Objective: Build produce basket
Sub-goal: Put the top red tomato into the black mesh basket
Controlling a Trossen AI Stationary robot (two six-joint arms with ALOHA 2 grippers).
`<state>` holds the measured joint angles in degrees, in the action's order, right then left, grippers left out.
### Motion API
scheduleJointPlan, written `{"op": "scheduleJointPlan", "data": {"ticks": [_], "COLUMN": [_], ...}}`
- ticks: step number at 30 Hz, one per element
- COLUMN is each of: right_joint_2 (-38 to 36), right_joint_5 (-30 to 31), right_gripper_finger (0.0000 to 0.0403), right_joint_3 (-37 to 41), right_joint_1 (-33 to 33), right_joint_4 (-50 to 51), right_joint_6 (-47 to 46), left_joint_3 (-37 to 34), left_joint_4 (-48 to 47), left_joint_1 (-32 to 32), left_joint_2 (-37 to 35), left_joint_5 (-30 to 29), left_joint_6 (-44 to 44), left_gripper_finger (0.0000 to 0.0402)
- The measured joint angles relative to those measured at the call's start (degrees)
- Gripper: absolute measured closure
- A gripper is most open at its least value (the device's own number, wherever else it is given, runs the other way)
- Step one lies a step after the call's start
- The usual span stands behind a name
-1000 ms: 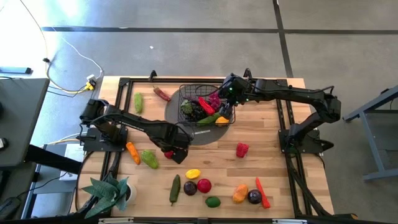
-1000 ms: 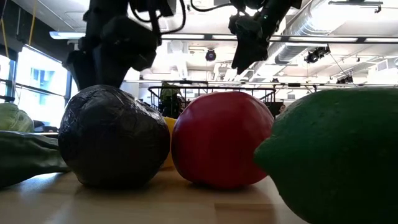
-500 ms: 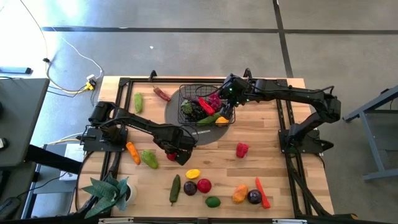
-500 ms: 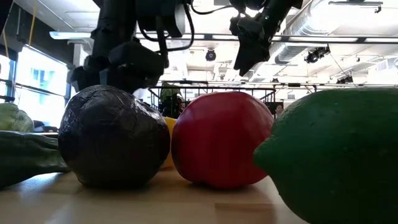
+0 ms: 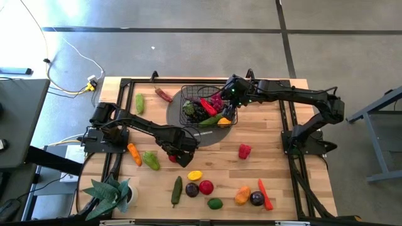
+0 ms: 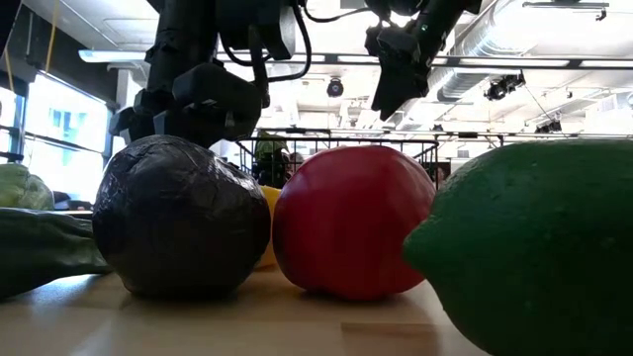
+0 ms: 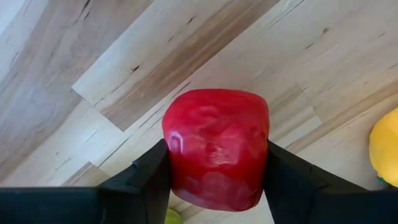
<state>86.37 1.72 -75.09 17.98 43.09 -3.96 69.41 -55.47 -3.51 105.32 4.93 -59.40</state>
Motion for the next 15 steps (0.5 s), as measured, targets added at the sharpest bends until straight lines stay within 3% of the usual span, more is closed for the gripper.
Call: {"op": "scheduleJointPlan", "data": {"ticks": [15], "right_joint_2": [0.0], "right_joint_5": [0.2], "right_gripper_finger": [0.0153], "right_joint_3": [0.0], "right_joint_1": [0.0], "right_joint_4": [-0.3], "right_joint_6": [-0.1], "left_joint_3": [1.9], "left_joint_4": [-0.2], "left_joint_1": [0.0], "left_joint_2": [-3.7], "left_joint_5": [-0.8], "left_joint_6": [1.1], "left_gripper_finger": [0.0213]}}
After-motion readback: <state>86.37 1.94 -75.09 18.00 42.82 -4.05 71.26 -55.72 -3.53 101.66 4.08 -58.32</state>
